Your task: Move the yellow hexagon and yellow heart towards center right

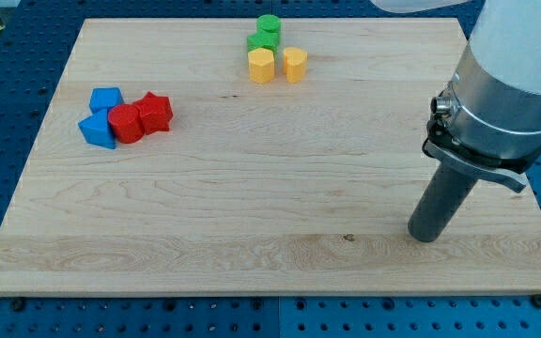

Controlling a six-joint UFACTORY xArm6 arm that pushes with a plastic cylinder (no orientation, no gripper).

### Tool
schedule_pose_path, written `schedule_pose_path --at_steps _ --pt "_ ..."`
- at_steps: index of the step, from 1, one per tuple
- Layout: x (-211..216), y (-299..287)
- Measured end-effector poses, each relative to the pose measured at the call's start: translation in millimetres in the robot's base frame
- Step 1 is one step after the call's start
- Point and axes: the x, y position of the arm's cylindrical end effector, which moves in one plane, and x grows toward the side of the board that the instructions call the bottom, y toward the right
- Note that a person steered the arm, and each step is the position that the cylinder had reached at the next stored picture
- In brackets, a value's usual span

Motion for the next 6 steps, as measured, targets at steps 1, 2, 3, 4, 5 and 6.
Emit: schedule_pose_path --at_steps 1,2,3,4,5,6 --pt "0 0" --pt "-26 -14" --pt "-57 -63" --pt "-89 -104" --pt "-130 -134" --pt "-166 -154"
